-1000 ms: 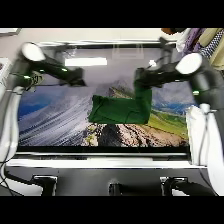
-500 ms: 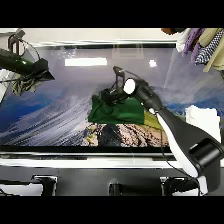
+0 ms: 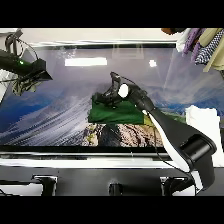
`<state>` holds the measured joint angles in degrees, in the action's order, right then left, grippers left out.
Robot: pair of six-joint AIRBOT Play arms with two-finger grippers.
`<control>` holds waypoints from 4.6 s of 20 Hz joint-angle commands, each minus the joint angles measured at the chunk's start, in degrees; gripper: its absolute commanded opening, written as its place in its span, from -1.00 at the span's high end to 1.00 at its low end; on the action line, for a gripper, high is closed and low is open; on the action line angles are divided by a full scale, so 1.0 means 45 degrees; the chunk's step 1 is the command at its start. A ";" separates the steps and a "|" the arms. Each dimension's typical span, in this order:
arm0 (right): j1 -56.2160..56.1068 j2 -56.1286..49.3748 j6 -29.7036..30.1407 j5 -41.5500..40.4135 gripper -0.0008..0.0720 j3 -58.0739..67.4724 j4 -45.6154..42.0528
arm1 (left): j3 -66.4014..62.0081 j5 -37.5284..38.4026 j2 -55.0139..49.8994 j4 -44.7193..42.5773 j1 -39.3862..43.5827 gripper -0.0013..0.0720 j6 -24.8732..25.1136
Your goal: Fold the clothes and pants, and hang the long-sleeved shirts on hangers.
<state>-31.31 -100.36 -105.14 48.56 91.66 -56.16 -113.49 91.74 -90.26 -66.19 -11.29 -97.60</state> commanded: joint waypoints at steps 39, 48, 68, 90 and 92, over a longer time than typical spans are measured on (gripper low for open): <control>0.7922 0.0733 0.4415 0.2992 0.90 -0.2302 0.3410 | 0.0005 0.0034 -0.0019 -0.0015 -0.0010 0.92 0.0015; 1.1424 0.0758 0.1690 0.2725 0.90 0.0991 0.2142 | 0.0005 0.0034 -0.0034 -0.0019 -0.0015 0.92 0.0019; 1.3736 0.4371 -0.7611 0.5309 0.90 0.1719 -0.7363 | 0.0005 0.0092 -0.0053 0.0034 -0.0010 0.91 0.0583; 1.3736 0.8194 -0.3973 0.7966 0.90 -0.6586 -1.1817 | 0.0005 0.0423 -0.0053 0.0039 -0.0010 0.91 0.0588; 1.3736 0.8199 -0.4041 0.7776 0.90 -0.7407 -1.1992 | 0.0005 0.0423 -0.0053 0.0039 -0.0010 0.92 0.0583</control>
<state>30.48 -64.93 -123.17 86.00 65.36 -107.87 -113.49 93.45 -90.48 -66.00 -11.29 -94.96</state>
